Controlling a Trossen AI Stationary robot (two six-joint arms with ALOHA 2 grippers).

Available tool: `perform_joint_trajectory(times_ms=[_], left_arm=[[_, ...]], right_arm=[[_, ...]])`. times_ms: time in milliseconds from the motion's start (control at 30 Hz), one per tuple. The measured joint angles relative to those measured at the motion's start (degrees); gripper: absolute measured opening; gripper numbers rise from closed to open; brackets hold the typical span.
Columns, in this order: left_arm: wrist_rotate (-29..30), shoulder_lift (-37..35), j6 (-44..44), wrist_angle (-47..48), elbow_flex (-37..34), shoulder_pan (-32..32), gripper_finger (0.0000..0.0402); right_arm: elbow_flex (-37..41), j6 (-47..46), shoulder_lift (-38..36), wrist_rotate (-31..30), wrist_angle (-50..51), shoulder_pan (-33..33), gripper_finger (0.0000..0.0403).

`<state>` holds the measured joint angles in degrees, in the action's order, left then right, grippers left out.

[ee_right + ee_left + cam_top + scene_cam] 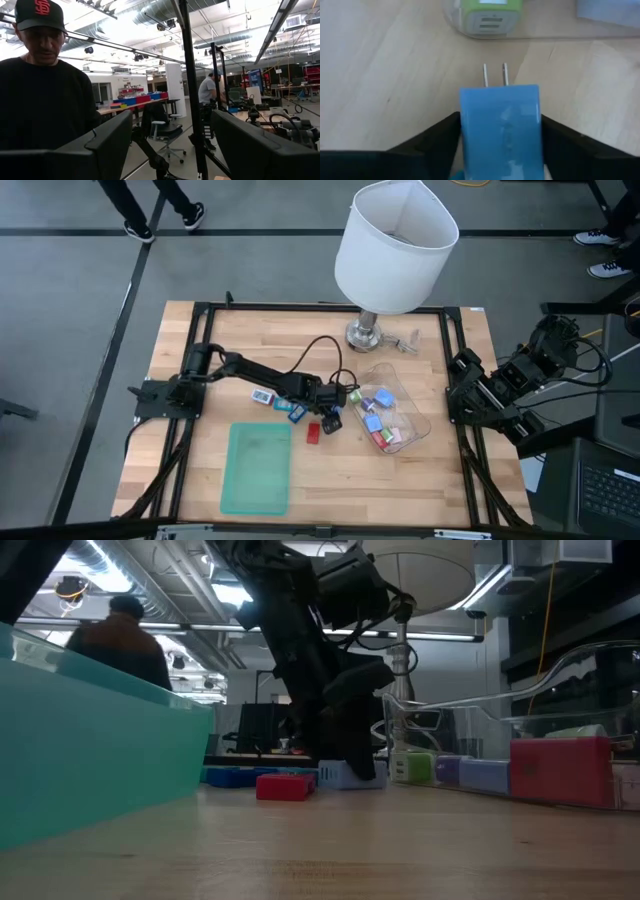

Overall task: Pick & Place Office items
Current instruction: Put the light blue charger adapter into the transparent bin

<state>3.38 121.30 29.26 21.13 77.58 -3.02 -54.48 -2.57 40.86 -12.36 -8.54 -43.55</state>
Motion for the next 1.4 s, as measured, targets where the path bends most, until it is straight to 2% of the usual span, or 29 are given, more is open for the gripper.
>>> perform_joint_trajectory(times_ms=[67, 267, 467, 767, 900, 1067, 1200, 1267, 1400], left_arm=[[-1.92, 0.00, 0.36, -0.16, 0.00, 0.52, 0.0207], [-7.75, -0.48, 2.25, -3.04, -0.42, 2.12, 0.0207], [-10.94, -4.71, 3.45, -2.21, -0.97, 3.92, 0.0207], [-9.50, -16.58, 1.62, -0.30, -0.72, 5.09, 0.0207], [-9.37, -20.37, -0.48, -5.42, -0.48, 5.06, 0.0207], [-12.22, -19.43, 0.41, -15.18, -0.39, 4.91, 0.0207], [-12.53, -15.38, 1.43, -18.24, -0.41, 4.63, 0.0207], [-14.70, -13.27, 2.16, -19.78, -0.42, 4.63, 0.0207], [-17.27, -7.83, 1.48, -20.51, 3.63, 4.39, 0.0207]], right_arm=[[0.00, 0.00, 0.00, 0.00, 0.00, 0.00, 0.0279], [0.00, 0.02, 0.00, 0.00, 0.02, 0.00, 0.0279], [0.00, 0.03, 0.00, 2.16, 0.03, -0.01, 0.0279], [0.00, 0.08, 0.00, 2.78, 1.19, -0.01, 0.0279], [0.00, 0.58, 0.00, 2.78, 1.45, 0.00, 0.0279], [0.00, 1.95, -0.02, 2.78, 1.42, 0.00, 0.0279], [0.00, 1.95, -0.02, 2.78, 1.27, -0.02, 0.0279], [0.00, 1.97, -0.02, 2.78, 1.27, -0.02, 0.0279], [0.00, 1.93, -0.02, 2.78, 1.14, 0.00, 0.0279]])
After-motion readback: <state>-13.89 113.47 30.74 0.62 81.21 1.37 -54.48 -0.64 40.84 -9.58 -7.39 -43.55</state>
